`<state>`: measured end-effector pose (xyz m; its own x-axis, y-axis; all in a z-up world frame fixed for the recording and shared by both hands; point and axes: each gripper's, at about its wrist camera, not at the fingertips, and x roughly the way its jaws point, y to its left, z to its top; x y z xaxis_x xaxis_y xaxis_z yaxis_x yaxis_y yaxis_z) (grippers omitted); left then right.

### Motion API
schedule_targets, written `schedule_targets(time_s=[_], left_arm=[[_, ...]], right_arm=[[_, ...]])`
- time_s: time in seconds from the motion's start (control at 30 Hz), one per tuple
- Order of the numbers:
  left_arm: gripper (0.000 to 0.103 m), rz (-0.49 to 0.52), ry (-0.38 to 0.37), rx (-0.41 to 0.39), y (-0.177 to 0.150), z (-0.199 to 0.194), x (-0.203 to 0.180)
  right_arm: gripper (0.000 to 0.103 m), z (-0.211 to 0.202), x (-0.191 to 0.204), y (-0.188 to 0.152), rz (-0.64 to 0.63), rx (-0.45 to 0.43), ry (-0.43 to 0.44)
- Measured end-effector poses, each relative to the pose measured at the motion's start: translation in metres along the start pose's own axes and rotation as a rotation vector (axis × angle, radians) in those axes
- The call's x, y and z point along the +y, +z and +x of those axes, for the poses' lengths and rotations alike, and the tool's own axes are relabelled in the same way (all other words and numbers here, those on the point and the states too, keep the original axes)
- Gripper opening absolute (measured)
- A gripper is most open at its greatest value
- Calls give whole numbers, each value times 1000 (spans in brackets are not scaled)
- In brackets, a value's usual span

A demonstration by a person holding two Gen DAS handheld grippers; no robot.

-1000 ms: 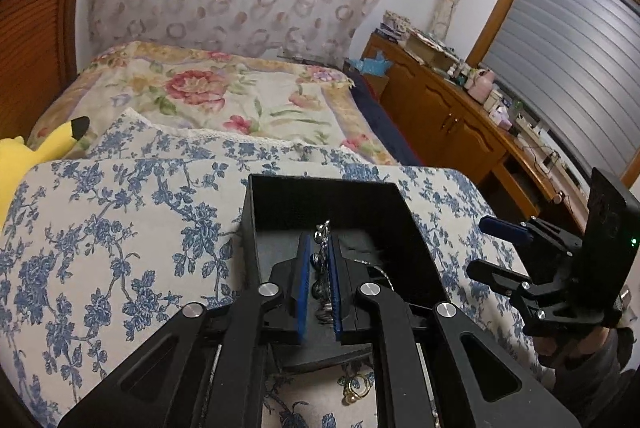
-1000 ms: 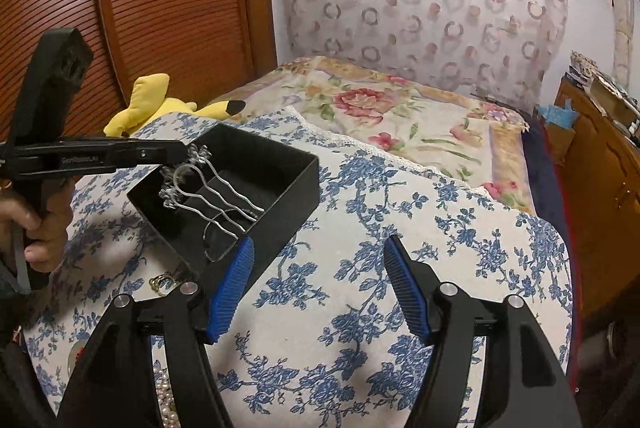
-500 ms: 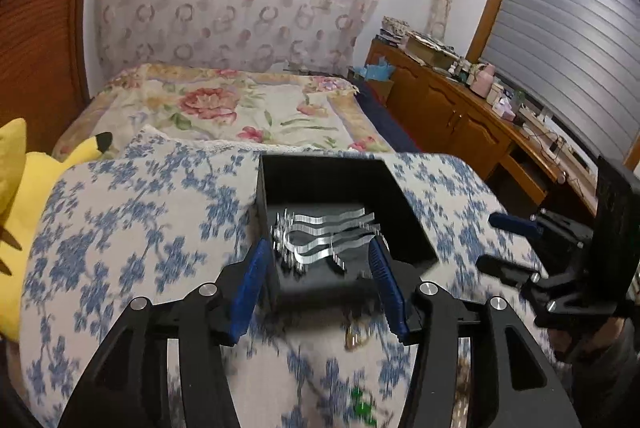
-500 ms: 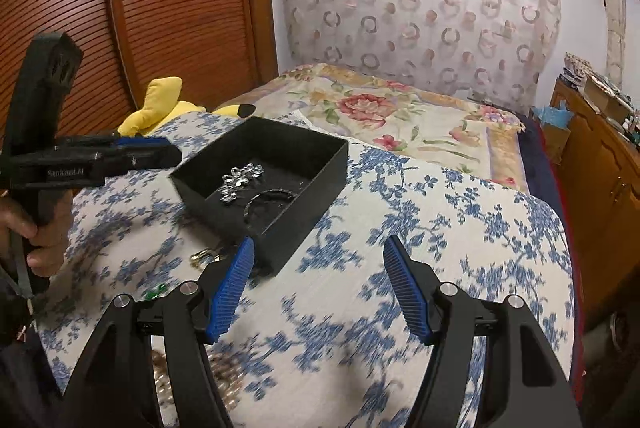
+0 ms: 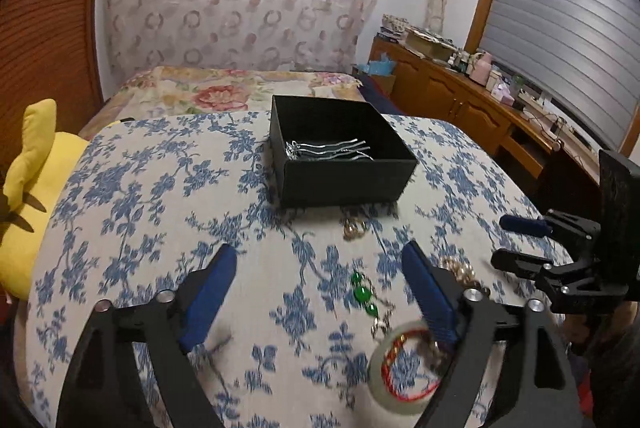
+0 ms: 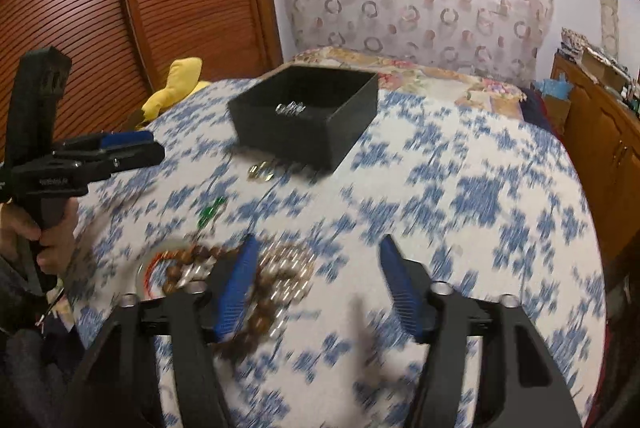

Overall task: Organize jewelry
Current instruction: 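Grasp the brown wooden bead bracelet with the right tool and lift it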

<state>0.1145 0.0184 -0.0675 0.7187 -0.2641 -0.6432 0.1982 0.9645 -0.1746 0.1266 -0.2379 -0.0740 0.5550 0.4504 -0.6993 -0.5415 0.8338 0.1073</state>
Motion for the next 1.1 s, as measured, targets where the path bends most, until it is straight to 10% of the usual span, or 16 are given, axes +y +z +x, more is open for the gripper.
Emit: schedule_targets(time_s=[0.67, 1.1], left_arm=[[94, 39, 22, 5, -41, -23, -16], [94, 84, -2, 64, -45, -16, -27]], right_arm=[[15, 10, 22, -29, 40, 61, 53], [15, -31, 41, 0, -26, -91, 87]])
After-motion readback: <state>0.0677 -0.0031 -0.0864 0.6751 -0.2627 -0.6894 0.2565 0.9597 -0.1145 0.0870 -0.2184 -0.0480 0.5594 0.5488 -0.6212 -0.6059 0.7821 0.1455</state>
